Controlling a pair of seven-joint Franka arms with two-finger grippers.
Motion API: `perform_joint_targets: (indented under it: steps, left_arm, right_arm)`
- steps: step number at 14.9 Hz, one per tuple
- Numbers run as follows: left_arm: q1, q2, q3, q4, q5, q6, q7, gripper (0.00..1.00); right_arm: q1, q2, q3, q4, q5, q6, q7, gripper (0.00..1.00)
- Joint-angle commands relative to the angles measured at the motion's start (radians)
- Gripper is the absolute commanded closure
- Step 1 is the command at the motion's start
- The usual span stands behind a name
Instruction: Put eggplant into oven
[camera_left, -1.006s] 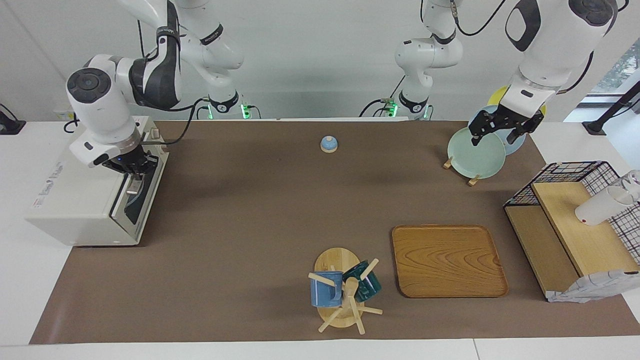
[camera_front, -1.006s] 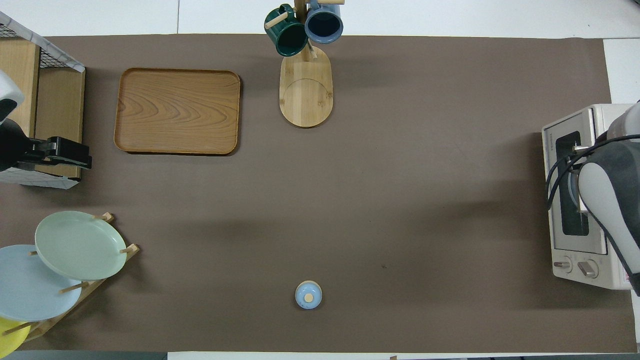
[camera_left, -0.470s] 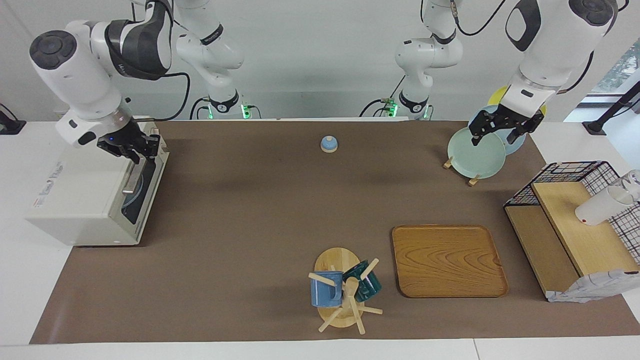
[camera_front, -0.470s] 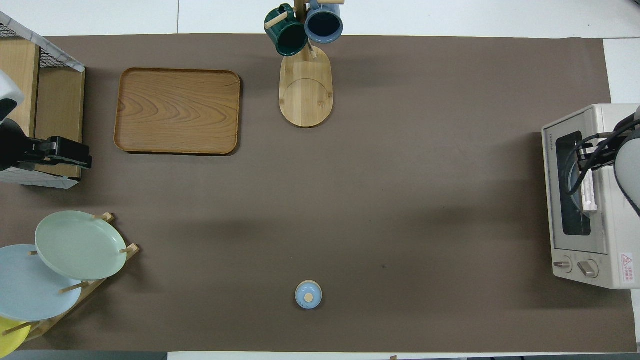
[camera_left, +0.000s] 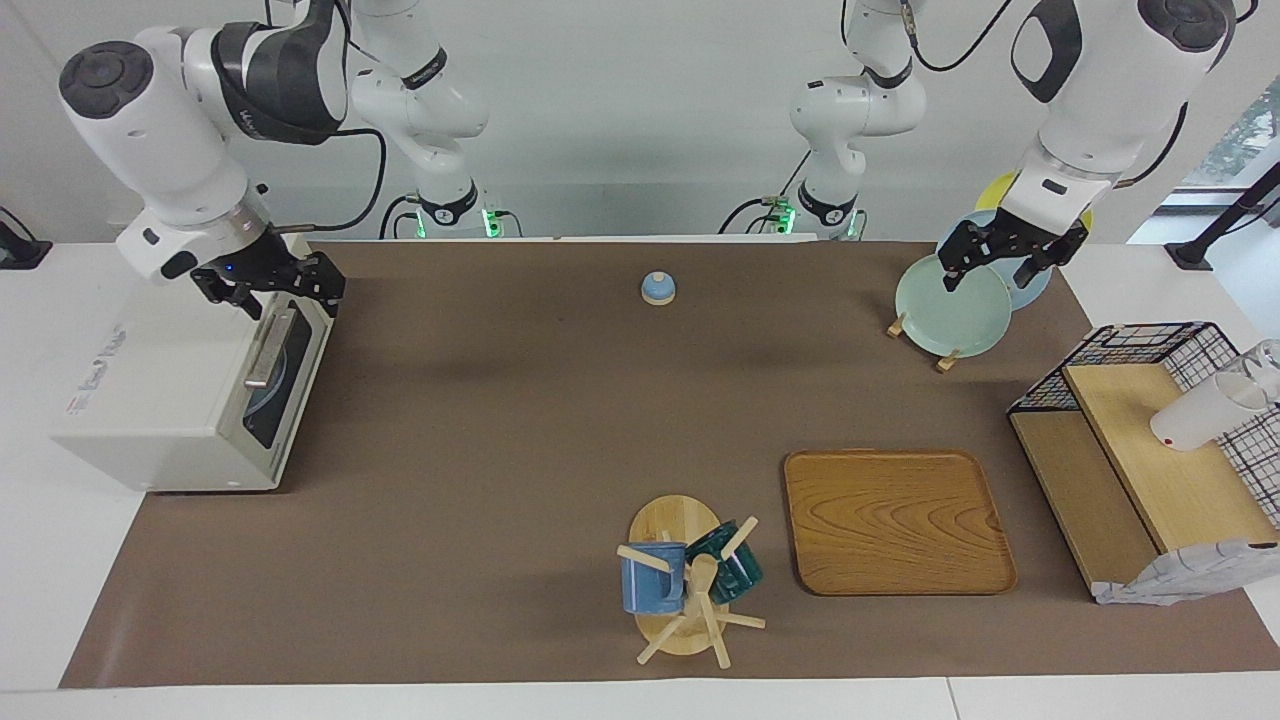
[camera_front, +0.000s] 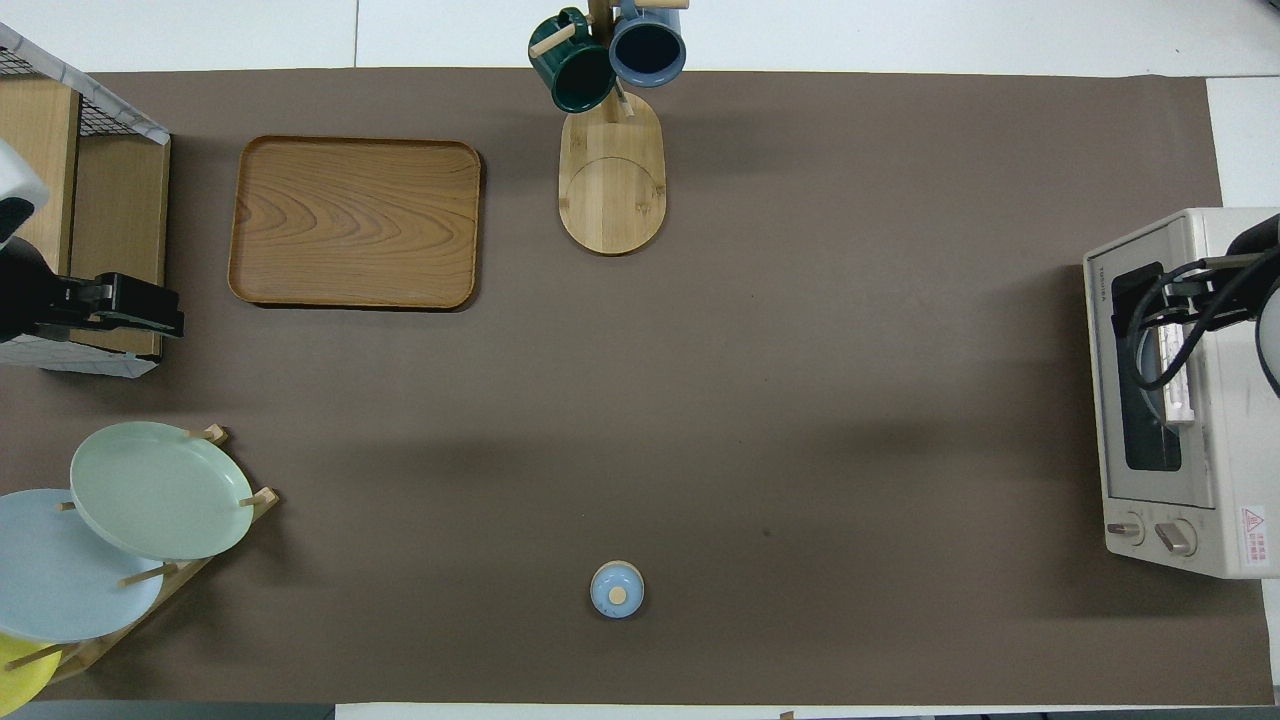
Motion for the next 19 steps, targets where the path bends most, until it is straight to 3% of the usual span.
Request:
perform_joint_targets:
  steps: [1, 4, 19]
  left_arm:
    - [-0.01, 0.003, 0.009, 0.01, 0.021, -0.015, -0.003, 0.0]
    - [-0.01, 0.003, 0.009, 0.01, 0.021, -0.014, -0.003, 0.0]
    - [-0.01, 0.003, 0.009, 0.01, 0.021, -0.015, -0.003, 0.0]
  right_arm:
    - [0.097, -0.012, -0.104, 0.003, 0.043, -0.006, 0.019, 0.0]
    - [0.148, -0.039, -0.158, -0.028, 0.041, -0.006, 0.024, 0.0]
    - [0.125, -0.038, -0.175, -0.028, 0.041, 0.009, 0.039, 0.0]
